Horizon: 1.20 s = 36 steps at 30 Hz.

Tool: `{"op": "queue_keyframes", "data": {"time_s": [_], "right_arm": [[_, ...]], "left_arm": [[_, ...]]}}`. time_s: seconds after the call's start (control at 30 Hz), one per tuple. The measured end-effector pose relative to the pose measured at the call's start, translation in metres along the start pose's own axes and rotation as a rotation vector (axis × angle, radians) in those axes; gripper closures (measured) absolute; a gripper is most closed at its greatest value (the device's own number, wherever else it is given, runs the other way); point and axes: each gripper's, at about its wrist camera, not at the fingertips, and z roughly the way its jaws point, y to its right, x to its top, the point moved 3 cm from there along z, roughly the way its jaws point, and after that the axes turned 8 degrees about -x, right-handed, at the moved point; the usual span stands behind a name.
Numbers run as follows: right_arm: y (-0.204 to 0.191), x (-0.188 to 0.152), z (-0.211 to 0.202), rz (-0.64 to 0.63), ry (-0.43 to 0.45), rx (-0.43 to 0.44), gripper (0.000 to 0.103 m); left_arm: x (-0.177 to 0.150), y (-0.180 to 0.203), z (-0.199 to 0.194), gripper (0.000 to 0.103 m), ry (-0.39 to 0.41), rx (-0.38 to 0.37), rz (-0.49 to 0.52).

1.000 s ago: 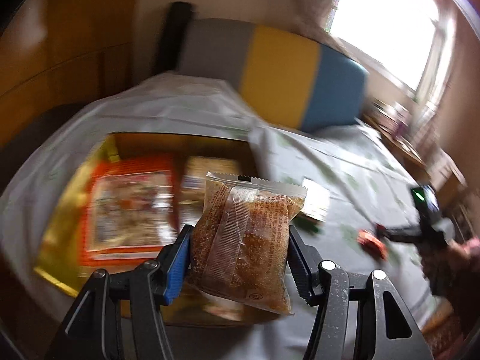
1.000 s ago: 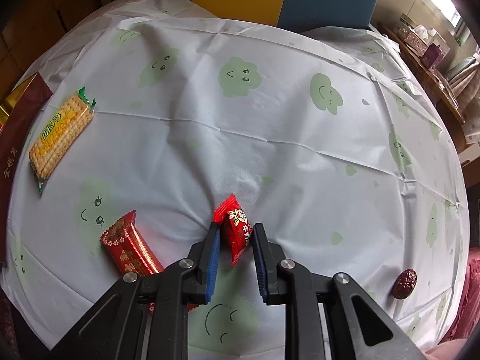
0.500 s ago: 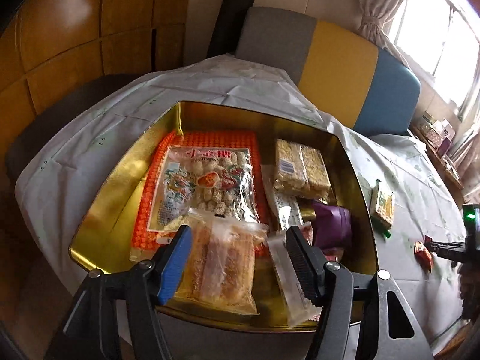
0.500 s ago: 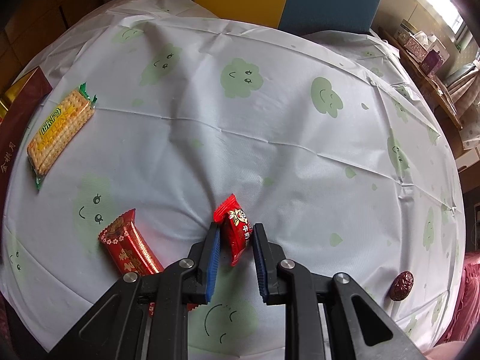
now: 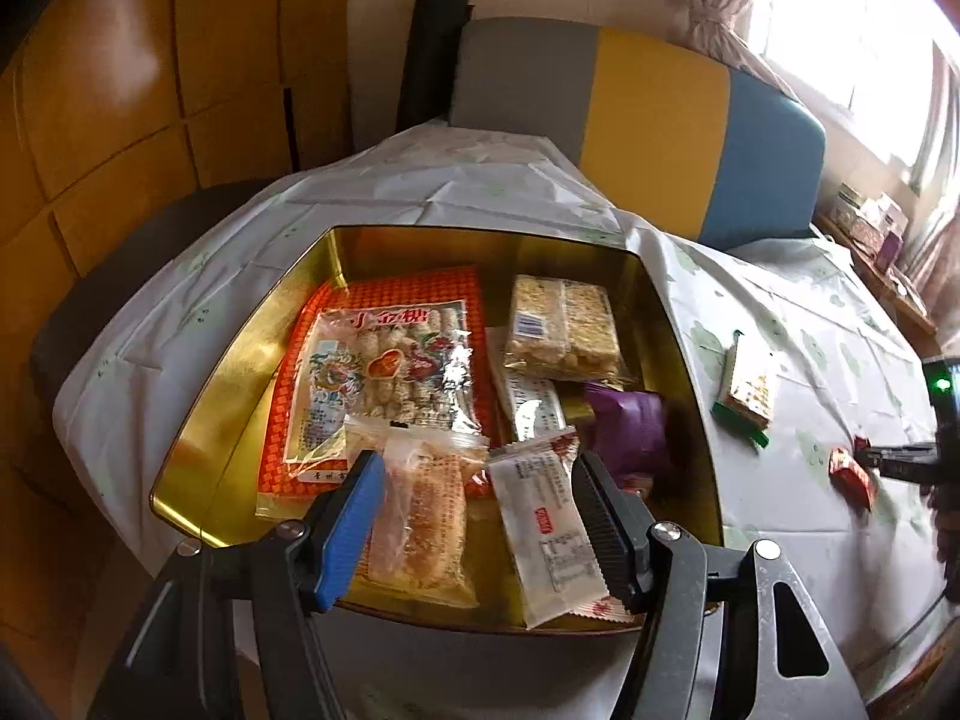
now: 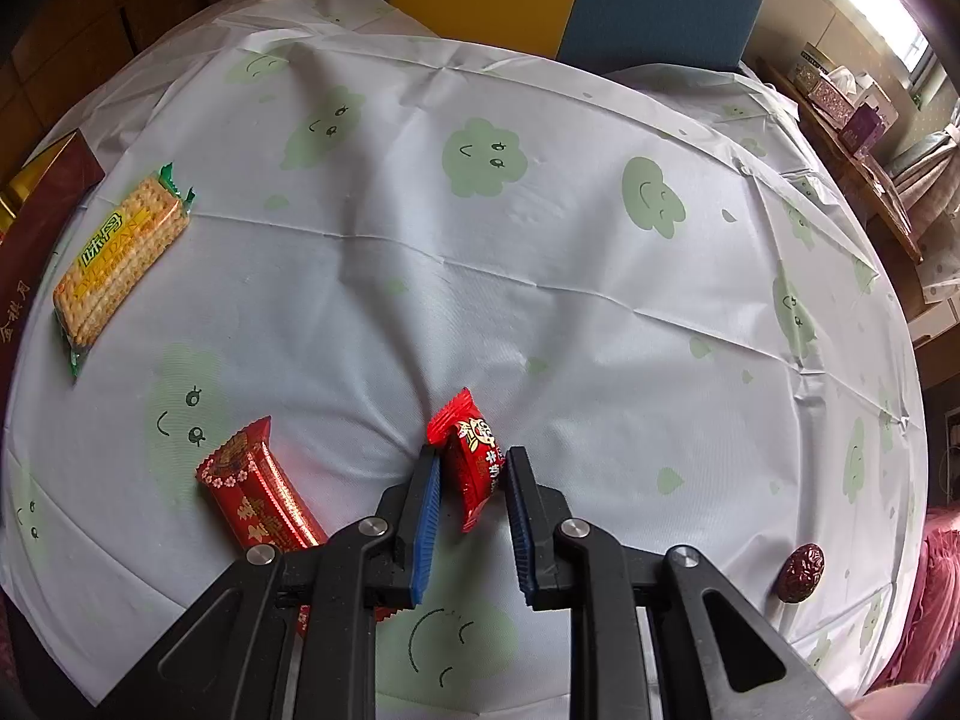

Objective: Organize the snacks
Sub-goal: 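Carry the sesame biscuit bag into the gold tray and open the left gripper, then carry the red candy into the gold tray and open the right gripper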

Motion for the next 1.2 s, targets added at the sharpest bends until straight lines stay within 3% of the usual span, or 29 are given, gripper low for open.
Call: {"op": "queue_keyframes", "data": {"time_s": [0.93, 1.2], "right_arm": [[0.008, 0.006, 0.0, 0.052, -0.018, -0.043, 0.083], [0.015, 0.011, -0.014, 0.141, 0.021, -0.037, 0.083]], "left_arm": [[-0.008, -0.006, -0.013, 0.038, 0.014, -0.03, -0.018], [-0.008, -0.015, -0.013, 0.038, 0.019, -0.026, -0.05]]}}
